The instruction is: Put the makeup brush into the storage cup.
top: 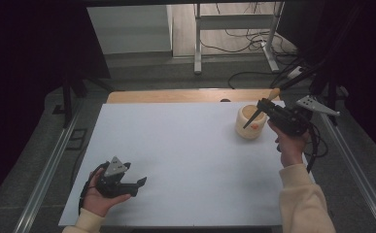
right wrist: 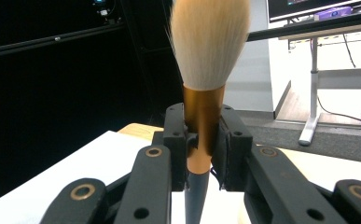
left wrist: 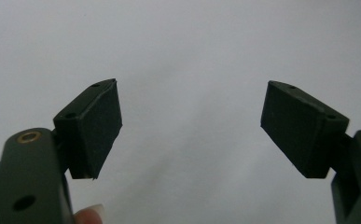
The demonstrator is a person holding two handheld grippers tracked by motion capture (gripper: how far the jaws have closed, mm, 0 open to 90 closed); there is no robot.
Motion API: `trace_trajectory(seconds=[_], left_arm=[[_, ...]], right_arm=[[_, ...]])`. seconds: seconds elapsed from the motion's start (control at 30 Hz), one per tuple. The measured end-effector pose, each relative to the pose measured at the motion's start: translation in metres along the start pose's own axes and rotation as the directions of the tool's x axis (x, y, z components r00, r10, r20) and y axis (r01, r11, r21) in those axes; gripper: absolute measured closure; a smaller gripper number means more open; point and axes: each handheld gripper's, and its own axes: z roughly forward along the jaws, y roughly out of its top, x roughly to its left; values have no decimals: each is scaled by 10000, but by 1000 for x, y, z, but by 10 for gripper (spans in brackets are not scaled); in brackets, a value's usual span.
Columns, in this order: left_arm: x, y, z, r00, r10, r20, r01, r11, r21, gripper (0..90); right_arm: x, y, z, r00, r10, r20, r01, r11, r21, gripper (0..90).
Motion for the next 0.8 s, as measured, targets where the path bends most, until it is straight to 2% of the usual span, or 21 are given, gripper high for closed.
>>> trace_trajectory(seconds=[0.47, 0.8], left_arm=[[-1, 1, -1, 9999, -26, 123, 28, 9999, -161, 208], [-1, 0, -1, 9999, -38, 139, 40, 9999, -132, 208]], right_arm=[[-14, 26, 6, 9981, -85, 616, 78, 9999, 126, 767], [-26, 29, 16, 9957, -12, 924, -23, 9993, 375, 767]])
